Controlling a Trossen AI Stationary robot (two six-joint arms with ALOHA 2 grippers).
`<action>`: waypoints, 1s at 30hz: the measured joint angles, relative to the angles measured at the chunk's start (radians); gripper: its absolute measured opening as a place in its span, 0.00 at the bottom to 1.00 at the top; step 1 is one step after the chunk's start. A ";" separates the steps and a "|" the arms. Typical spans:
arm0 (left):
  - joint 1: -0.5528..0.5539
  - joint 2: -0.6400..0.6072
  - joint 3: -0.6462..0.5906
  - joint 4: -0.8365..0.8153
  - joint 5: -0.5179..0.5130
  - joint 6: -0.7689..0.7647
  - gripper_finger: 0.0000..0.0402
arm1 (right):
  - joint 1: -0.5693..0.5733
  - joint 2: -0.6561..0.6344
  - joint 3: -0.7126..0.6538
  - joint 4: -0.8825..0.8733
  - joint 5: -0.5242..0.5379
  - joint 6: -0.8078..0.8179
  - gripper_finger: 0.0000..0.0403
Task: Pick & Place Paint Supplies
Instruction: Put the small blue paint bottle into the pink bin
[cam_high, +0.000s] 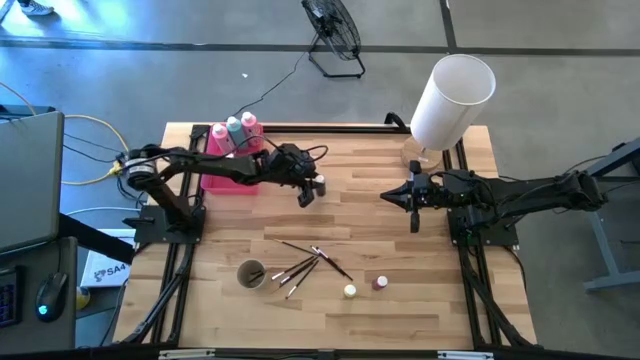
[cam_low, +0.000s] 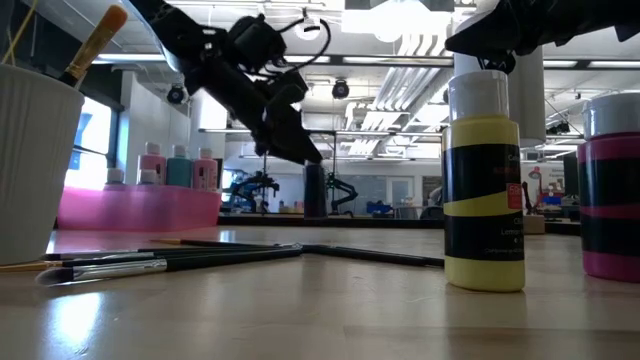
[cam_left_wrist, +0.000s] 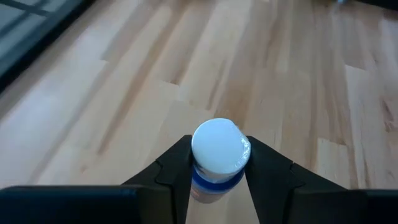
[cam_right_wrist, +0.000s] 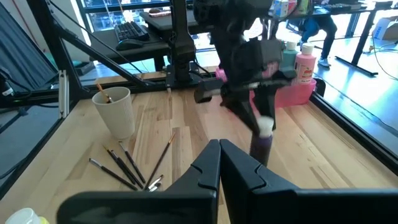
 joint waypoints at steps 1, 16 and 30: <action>0.000 -0.019 0.000 -0.015 -0.019 0.000 0.31 | 0.000 0.000 0.000 0.000 0.000 0.000 0.01; 0.001 -0.426 0.000 -0.367 -0.259 -0.055 0.31 | 0.000 0.000 0.000 -0.018 -0.002 0.000 0.01; 0.001 -0.709 0.000 -0.701 -0.556 -0.281 0.31 | 0.000 0.000 0.000 -0.023 -0.006 0.000 0.01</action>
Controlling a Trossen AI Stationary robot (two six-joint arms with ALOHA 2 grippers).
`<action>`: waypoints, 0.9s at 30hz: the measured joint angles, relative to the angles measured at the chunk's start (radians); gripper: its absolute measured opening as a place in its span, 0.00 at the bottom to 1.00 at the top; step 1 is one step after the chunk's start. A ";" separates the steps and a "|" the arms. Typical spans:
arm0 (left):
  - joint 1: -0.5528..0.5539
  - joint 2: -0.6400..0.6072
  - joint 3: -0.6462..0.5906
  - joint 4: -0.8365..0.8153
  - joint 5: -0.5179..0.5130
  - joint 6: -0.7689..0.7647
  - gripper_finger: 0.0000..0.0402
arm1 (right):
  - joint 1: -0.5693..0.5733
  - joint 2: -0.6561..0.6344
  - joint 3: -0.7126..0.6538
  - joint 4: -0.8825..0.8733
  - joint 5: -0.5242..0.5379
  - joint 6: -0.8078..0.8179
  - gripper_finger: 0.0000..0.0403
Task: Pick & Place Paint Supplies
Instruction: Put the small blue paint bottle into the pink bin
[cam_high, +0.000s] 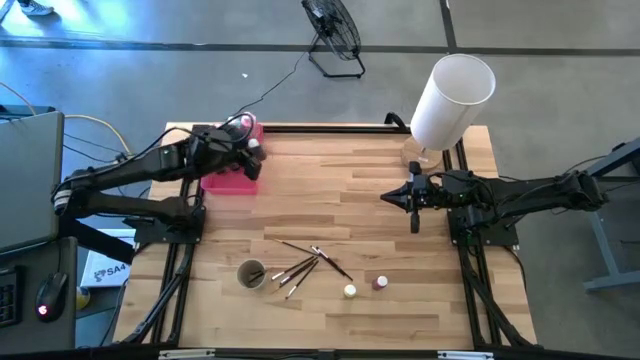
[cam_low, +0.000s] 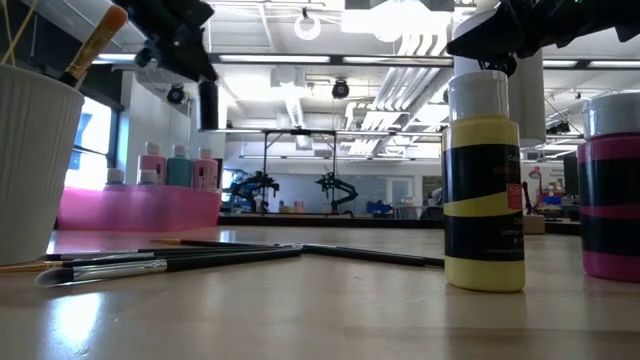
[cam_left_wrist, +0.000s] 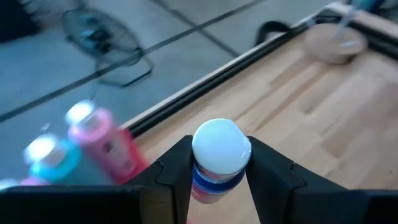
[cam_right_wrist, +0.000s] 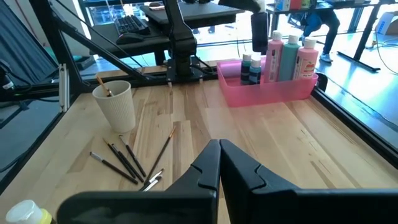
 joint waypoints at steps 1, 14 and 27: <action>0.000 -0.003 0.000 -0.024 -0.015 -0.024 0.31 | 0.000 0.000 0.000 0.000 0.000 0.000 0.01; 0.000 0.004 -0.210 0.049 -0.180 -0.177 0.31 | 0.000 0.000 0.000 0.000 -0.001 -0.002 0.01; 0.000 0.004 -0.343 0.190 -0.326 -0.266 0.31 | 0.000 0.000 0.000 0.001 0.001 -0.001 0.01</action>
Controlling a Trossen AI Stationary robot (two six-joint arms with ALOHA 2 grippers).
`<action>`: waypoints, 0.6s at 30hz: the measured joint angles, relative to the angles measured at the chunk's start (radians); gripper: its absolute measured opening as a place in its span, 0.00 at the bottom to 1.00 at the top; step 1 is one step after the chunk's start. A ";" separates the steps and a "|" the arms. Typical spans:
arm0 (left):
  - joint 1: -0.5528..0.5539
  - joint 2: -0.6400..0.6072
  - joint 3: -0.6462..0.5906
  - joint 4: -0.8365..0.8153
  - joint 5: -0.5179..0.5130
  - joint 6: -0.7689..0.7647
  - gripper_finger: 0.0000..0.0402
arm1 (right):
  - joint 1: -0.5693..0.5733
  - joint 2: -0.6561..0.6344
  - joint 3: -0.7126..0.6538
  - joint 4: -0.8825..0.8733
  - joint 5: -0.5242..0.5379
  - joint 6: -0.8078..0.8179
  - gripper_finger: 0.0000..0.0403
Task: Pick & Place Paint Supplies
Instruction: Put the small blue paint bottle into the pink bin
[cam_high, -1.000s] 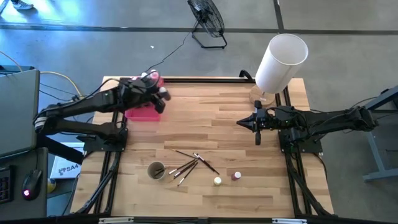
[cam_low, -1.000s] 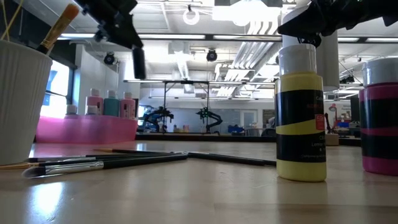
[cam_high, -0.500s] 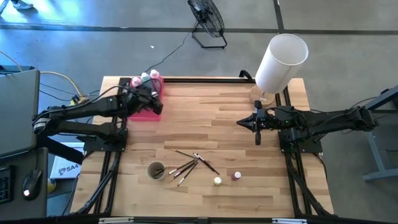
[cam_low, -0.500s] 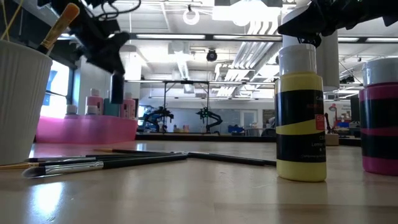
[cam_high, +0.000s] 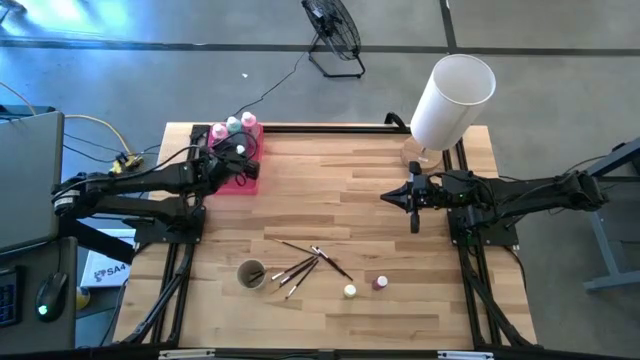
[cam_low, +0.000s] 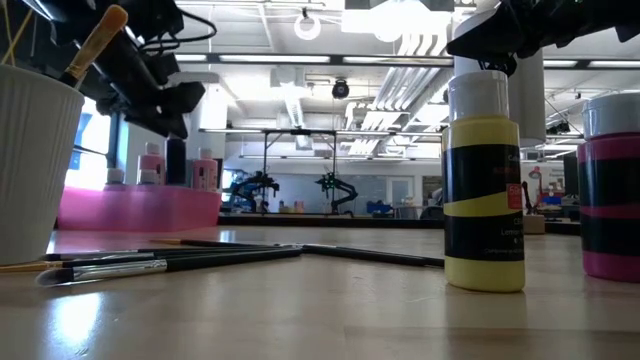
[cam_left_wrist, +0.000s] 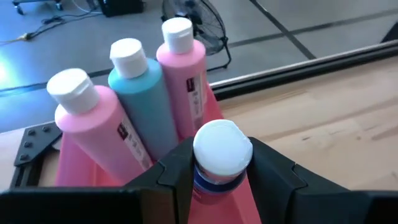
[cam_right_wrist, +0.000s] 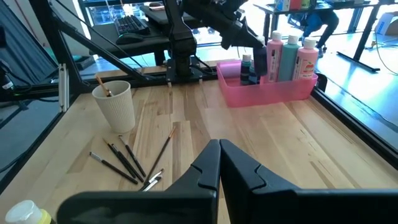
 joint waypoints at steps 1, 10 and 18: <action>0.000 0.000 -0.011 0.008 -0.003 -0.005 0.31 | 0.000 0.000 0.000 0.000 0.000 0.000 0.01; 0.000 0.000 -0.070 0.036 -0.013 -0.102 0.31 | 0.000 0.000 0.000 0.001 0.002 0.000 0.01; 0.000 0.027 -0.109 0.121 0.040 -0.124 0.31 | 0.000 0.000 0.000 0.001 0.003 0.000 0.01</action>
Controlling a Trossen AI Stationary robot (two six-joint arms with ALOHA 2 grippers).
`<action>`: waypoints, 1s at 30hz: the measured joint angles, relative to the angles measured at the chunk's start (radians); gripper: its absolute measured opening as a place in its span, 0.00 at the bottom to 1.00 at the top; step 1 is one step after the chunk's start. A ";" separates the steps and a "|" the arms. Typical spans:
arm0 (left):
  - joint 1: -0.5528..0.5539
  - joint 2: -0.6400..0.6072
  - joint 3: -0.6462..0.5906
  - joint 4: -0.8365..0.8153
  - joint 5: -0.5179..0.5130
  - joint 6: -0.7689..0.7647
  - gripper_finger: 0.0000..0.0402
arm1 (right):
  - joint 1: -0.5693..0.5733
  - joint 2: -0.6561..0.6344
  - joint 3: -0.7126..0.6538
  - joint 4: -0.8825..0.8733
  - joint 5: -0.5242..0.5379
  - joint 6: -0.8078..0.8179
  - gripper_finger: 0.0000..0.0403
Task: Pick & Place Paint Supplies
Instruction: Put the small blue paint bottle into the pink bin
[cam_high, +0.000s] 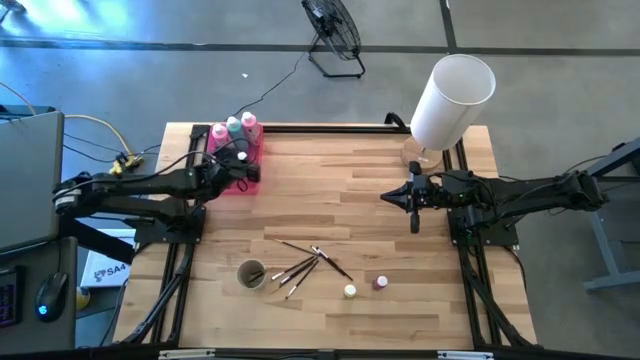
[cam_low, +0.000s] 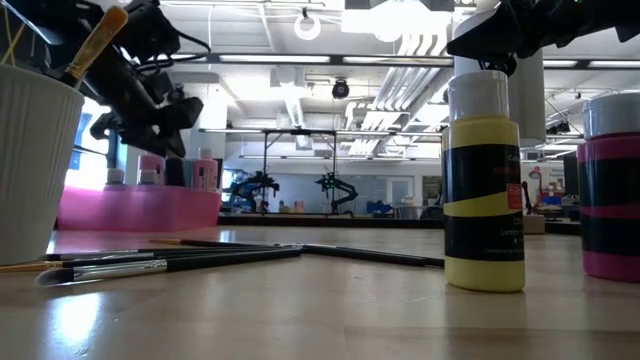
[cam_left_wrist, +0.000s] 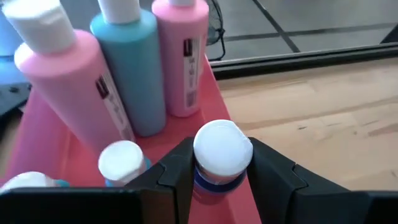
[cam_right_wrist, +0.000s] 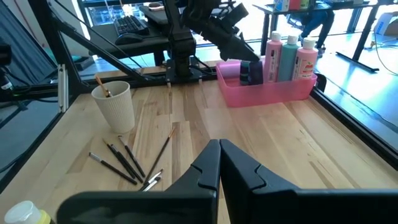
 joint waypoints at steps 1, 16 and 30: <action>0.000 0.008 0.000 0.003 0.007 -0.009 0.31 | 0.000 0.000 0.000 0.000 0.000 0.000 0.01; -0.001 0.035 0.000 -0.030 0.066 -0.072 0.31 | 0.000 0.000 0.000 0.000 0.004 0.000 0.01; -0.001 0.035 0.000 -0.121 0.071 -0.138 0.31 | 0.000 0.000 0.000 0.000 0.004 0.000 0.01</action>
